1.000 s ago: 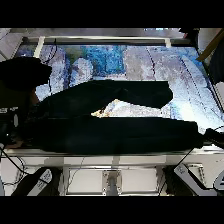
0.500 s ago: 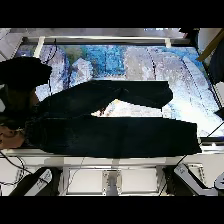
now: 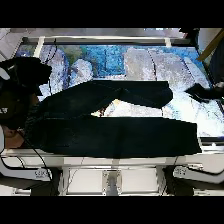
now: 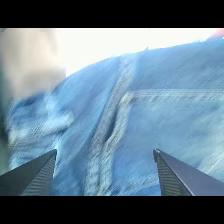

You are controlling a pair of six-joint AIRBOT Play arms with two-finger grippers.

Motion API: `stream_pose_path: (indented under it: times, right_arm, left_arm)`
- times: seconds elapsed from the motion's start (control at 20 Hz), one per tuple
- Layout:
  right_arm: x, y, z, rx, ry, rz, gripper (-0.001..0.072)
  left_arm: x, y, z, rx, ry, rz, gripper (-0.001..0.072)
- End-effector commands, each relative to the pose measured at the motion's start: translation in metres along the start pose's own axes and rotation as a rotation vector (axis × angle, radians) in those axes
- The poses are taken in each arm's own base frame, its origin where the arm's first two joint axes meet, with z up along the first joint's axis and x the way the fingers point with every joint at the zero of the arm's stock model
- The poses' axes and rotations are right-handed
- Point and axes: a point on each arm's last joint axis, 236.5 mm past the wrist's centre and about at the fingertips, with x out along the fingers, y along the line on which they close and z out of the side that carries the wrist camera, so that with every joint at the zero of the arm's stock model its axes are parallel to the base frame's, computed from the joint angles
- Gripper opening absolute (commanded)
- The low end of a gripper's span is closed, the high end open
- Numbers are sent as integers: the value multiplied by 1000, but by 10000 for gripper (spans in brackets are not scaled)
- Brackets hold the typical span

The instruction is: Fold the clothes and pants, and hang the long-sleeved shirts on hangers.

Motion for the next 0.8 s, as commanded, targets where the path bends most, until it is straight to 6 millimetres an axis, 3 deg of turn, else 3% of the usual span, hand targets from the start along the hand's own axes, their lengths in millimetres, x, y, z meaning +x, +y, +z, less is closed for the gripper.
stream_pose_path:
  times: [0.0, 0.15, 0.3, 0.45, 0.6, 0.75]
  right_arm:
    - [80, 13, -4, 7, 194, 31, 440]
    - [105, -23, -3, 26, 252, -69, 439]
    - [98, -52, 18, -47, 195, -186, 439]
    - [98, -54, 27, -72, 165, -175, 440]
    - [112, -35, 9, -127, 234, -78, 440]
    - [128, -33, -11, -128, 305, -50, 440]
  left_arm:
    - [7, -4, 18, -3, -12, -16, 696]
    - [7, 2, 13, 6, 9, 11, 696]
    - [7, 2, 13, 7, 12, 10, 696]
    - [7, 1, 12, 8, 13, 10, 696]
    - [8, -3, 12, -3, 15, 8, 696]
    - [8, -7, 11, 2, 16, 3, 696]
